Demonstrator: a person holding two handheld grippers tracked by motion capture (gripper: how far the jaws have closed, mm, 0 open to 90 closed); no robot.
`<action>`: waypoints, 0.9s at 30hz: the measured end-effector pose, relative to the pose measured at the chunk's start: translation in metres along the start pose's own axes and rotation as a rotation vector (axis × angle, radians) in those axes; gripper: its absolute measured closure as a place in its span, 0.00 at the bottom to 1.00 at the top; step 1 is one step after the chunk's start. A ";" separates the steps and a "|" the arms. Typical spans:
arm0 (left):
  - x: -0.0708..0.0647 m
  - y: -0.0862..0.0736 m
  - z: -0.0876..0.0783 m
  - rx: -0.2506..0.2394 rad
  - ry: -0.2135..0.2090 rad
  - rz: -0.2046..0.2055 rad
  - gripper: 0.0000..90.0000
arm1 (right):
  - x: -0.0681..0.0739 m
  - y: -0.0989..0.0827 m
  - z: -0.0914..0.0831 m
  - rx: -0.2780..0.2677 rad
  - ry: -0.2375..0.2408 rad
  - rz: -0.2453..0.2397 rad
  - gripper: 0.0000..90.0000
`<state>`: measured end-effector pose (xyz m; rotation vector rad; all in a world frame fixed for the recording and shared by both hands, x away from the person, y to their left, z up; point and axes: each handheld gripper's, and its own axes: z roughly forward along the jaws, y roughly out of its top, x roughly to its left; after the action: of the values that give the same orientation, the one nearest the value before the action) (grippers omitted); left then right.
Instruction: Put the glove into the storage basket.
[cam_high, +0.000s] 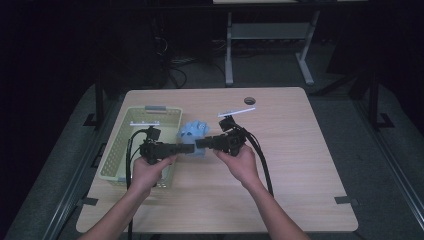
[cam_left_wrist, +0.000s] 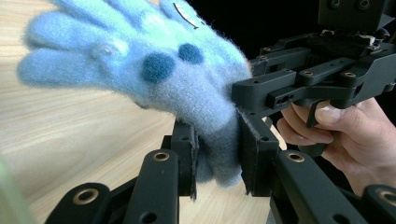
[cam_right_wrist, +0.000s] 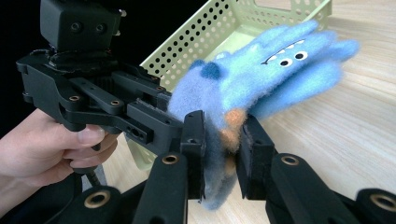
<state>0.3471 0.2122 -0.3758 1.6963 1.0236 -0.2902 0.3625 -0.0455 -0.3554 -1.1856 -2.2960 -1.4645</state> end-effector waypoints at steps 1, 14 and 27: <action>0.001 0.000 -0.002 0.002 0.003 0.002 0.78 | 0.000 0.001 0.002 0.002 0.003 -0.006 0.83; 0.010 0.001 -0.030 -0.022 0.026 0.002 0.78 | 0.011 0.011 0.026 -0.003 0.045 -0.010 0.83; 0.023 0.001 -0.055 -0.031 0.047 -0.013 0.79 | 0.021 0.021 0.050 0.002 0.078 -0.023 0.83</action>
<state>0.3451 0.2715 -0.3681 1.6761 1.0695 -0.2427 0.3767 0.0113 -0.3553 -1.0854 -2.2658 -1.4883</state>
